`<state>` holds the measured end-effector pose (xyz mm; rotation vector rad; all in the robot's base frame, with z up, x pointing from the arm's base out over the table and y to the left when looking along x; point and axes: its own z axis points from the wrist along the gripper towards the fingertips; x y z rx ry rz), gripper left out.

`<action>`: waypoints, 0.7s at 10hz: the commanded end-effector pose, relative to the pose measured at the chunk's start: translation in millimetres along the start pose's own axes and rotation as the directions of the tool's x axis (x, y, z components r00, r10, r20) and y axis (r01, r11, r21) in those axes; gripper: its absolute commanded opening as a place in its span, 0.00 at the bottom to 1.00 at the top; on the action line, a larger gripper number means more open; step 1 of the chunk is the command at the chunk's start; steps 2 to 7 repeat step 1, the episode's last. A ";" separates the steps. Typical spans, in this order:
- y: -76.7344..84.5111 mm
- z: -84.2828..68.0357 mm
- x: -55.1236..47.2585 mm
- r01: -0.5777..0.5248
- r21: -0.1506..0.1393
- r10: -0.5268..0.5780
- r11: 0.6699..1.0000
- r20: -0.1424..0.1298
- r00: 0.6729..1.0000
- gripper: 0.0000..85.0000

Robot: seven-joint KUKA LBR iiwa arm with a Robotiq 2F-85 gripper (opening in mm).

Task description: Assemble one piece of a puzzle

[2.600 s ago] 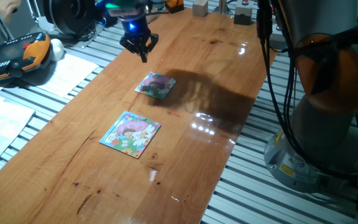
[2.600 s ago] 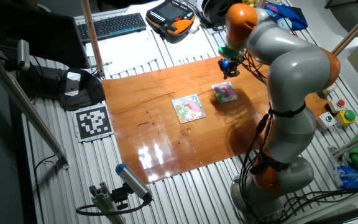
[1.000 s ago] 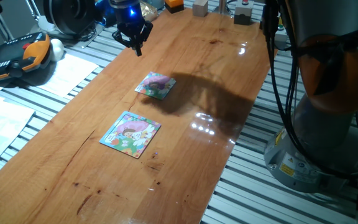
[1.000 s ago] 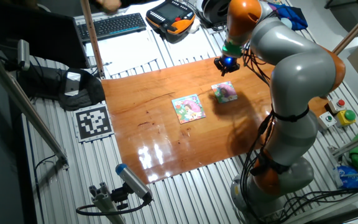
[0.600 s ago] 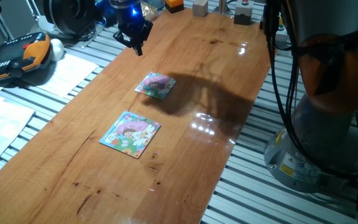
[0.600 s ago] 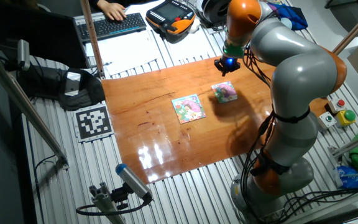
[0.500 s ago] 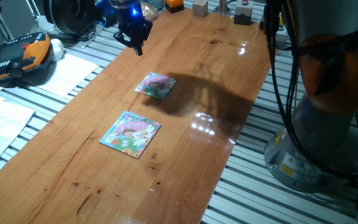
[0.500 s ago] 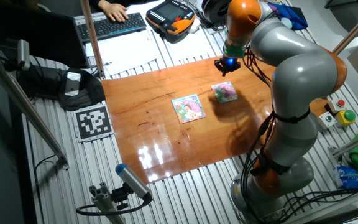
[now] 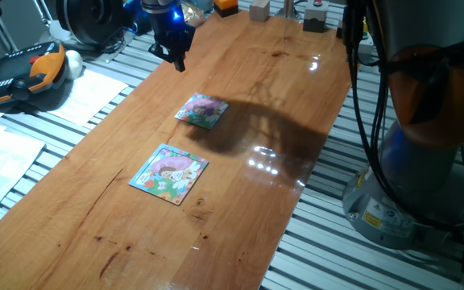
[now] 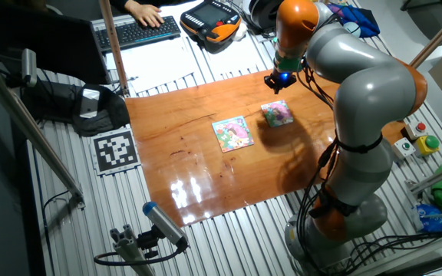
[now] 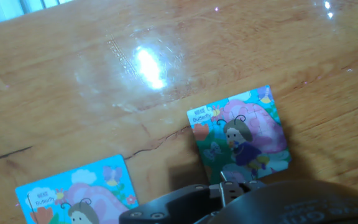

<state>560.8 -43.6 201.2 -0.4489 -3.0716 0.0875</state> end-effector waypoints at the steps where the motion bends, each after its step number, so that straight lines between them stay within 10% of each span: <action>1: 0.2 -0.1 0.0 -0.002 0.002 0.002 1.000 0.000 1.000 0.00; 7: 0.2 -0.1 0.0 -0.002 0.002 0.002 1.000 0.000 1.000 0.00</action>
